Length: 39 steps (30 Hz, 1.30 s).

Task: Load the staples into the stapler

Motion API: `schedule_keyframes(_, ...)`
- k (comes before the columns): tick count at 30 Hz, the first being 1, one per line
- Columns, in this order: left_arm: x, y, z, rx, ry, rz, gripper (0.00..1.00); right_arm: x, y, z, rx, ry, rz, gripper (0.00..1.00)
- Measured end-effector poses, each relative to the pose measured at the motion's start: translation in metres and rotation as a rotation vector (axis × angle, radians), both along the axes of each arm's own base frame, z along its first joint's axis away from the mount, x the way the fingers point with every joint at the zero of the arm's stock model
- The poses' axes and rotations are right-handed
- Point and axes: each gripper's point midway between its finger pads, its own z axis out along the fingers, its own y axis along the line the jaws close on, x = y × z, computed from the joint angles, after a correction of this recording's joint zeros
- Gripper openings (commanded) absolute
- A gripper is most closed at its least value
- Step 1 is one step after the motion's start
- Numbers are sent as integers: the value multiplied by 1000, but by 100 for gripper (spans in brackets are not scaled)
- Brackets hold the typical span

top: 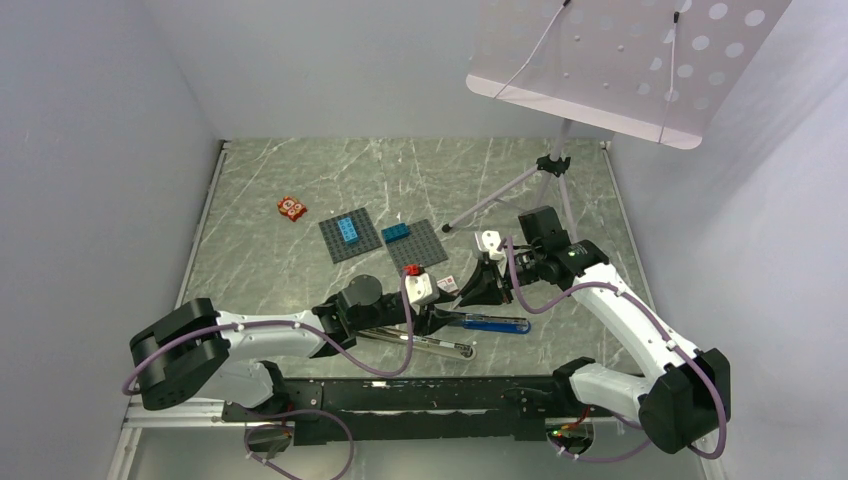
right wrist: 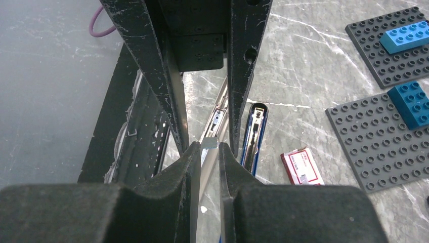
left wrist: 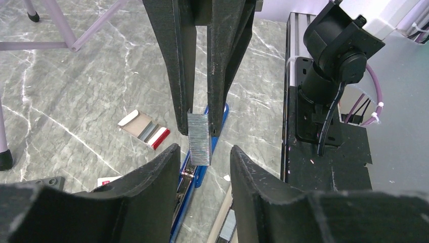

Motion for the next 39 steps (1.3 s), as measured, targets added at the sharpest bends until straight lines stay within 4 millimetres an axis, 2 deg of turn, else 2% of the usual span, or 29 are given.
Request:
schedule_keyframes(12, 3, 2, -3, 11, 7, 22, 19, -1, 1, 0, -3, -4, 4, 15)
schedule_keyframes(18, 3, 4, -4, 25, 15, 31, 12, -1, 2, -2, -9, -8, 8, 16)
schedule_keyframes(23, 2, 6, -5, 38, 17, 33, 11, -2, 2, -2, -14, -3, 6, 41)
schedule_keyframes(25, 2, 7, -8, 65, 24, 33, 11, -2, 2, -3, -18, 2, 2, 48)
schedule_keyframes(34, 3, 13, -18, 245, -2, 13, 11, 4, -2, 12, -50, -55, -1, 66)
schedule_keyframes(39, 3, 21, -21, 346, -20, -5, 11, 4, -7, 9, -90, -89, 15, 68)
